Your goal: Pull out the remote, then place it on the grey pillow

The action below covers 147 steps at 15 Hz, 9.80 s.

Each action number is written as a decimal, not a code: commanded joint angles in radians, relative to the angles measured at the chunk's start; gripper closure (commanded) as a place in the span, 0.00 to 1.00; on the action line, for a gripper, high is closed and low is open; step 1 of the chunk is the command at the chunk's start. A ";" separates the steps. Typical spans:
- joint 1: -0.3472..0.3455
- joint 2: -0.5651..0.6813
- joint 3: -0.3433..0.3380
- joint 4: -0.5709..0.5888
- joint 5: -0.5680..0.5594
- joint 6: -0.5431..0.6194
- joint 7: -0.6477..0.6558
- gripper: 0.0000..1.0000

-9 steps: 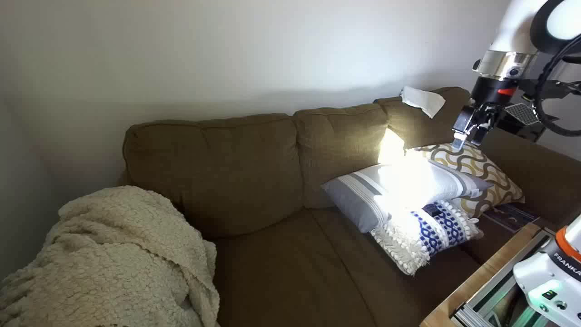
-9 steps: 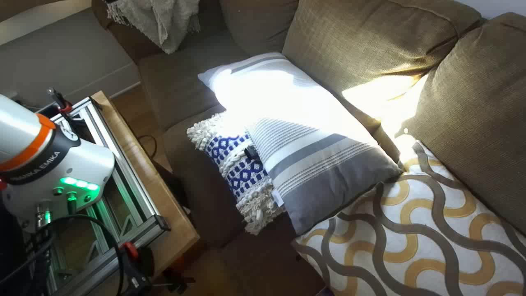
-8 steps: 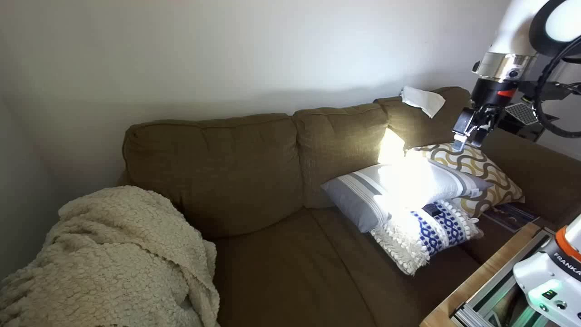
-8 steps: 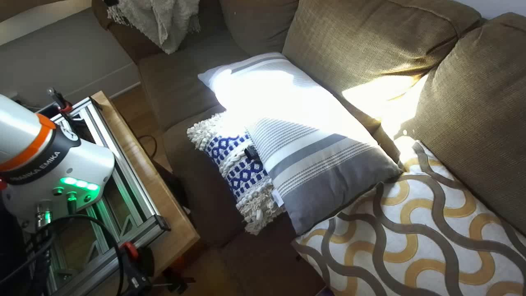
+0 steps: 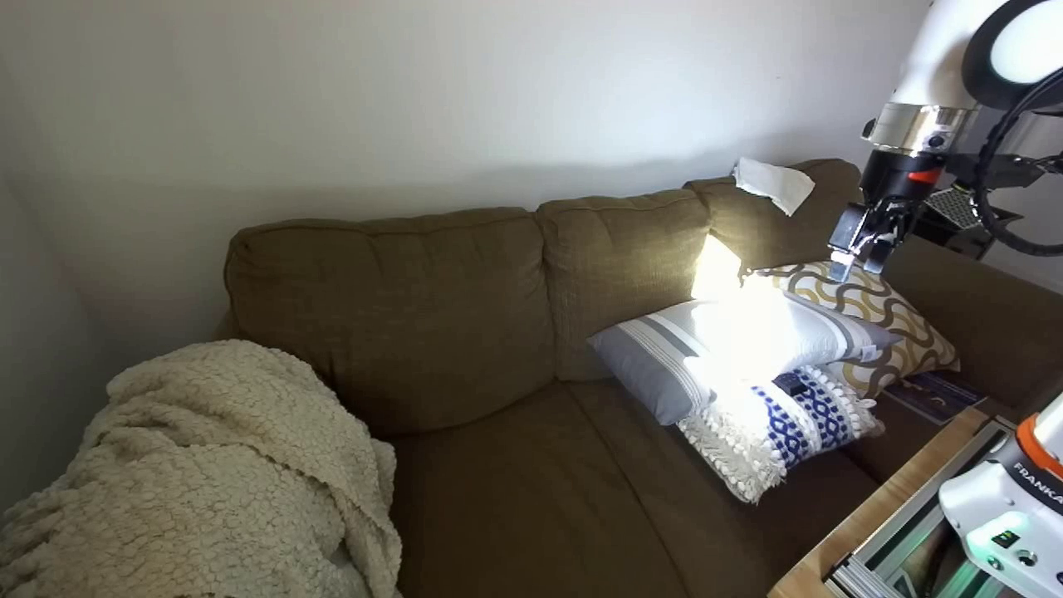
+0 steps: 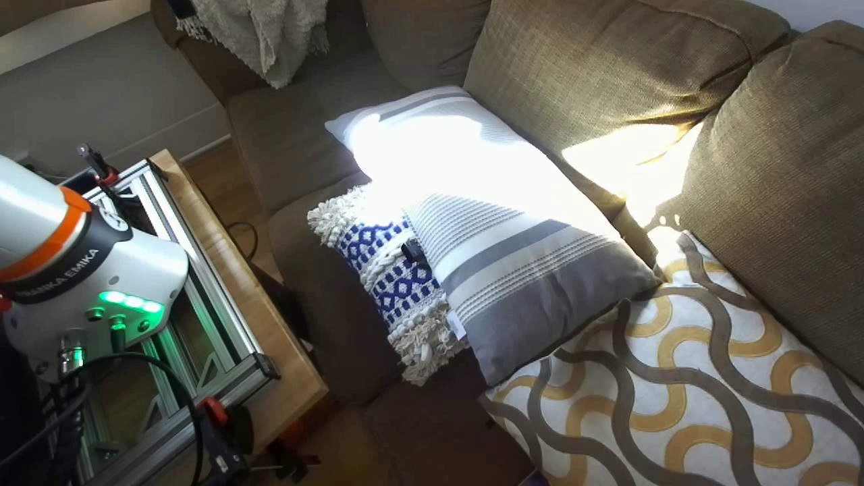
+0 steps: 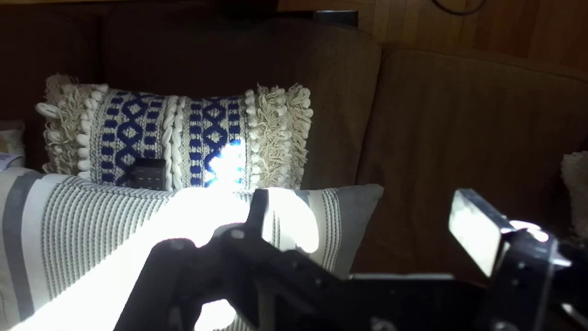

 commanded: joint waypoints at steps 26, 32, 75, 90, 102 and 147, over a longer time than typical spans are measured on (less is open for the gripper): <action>-0.218 0.821 -0.198 0.007 -0.189 0.730 -0.116 0.00; -0.211 0.870 -0.209 0.016 -0.259 0.783 -0.071 0.00; 0.017 1.567 -0.350 0.080 0.003 1.632 -0.018 0.00; -0.229 1.633 -0.264 0.168 -0.164 1.782 -0.155 0.00; -0.198 1.665 -0.248 0.189 -0.112 1.777 -0.128 0.74; 0.052 1.191 -0.299 0.017 0.205 1.096 0.385 0.74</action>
